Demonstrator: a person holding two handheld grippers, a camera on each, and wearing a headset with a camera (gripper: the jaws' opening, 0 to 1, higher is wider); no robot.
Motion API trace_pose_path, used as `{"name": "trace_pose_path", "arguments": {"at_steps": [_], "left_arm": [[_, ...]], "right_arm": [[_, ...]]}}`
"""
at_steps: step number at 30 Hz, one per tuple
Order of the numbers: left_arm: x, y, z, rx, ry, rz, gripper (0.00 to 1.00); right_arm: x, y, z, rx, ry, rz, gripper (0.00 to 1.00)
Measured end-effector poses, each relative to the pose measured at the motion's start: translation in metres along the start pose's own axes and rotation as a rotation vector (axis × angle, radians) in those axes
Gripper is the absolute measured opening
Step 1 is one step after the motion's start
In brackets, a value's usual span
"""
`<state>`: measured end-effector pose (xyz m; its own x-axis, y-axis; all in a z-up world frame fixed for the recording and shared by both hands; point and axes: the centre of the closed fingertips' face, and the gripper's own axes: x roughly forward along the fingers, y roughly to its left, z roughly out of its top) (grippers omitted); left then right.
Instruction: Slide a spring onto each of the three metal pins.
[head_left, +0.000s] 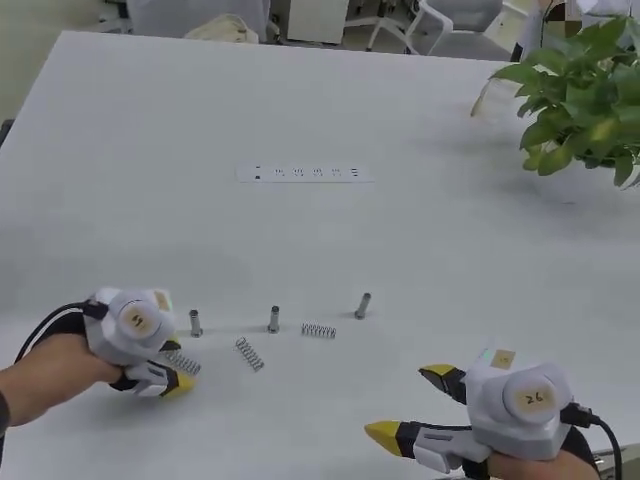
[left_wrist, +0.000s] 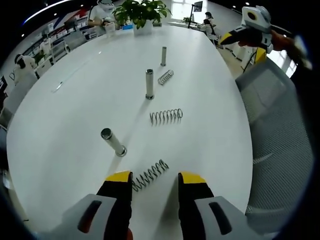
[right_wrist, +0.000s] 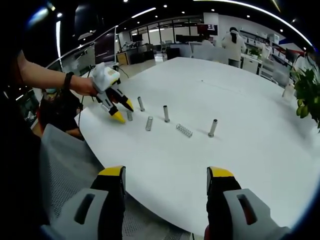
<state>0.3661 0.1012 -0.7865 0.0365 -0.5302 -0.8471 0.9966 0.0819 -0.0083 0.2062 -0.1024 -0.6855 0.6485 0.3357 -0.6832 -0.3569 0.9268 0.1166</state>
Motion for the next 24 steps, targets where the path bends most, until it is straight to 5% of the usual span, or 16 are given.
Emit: {"name": "trace_pose_path", "arguments": {"at_steps": [7, 15, 24], "left_arm": [[-0.003, -0.007, -0.020, 0.069, 0.080, -0.010, 0.19], [-0.006, -0.011, -0.022, 0.035, 0.071, -0.002, 0.03], [-0.005, -0.025, -0.020, -0.004, 0.068, -0.014, 0.02]], "right_arm": [[-0.001, -0.001, -0.001, 0.003, -0.001, -0.003, 0.64], [0.002, 0.000, 0.000, -0.002, -0.002, 0.002, 0.64], [0.004, 0.003, 0.005, -0.006, -0.012, 0.013, 0.64]]}}
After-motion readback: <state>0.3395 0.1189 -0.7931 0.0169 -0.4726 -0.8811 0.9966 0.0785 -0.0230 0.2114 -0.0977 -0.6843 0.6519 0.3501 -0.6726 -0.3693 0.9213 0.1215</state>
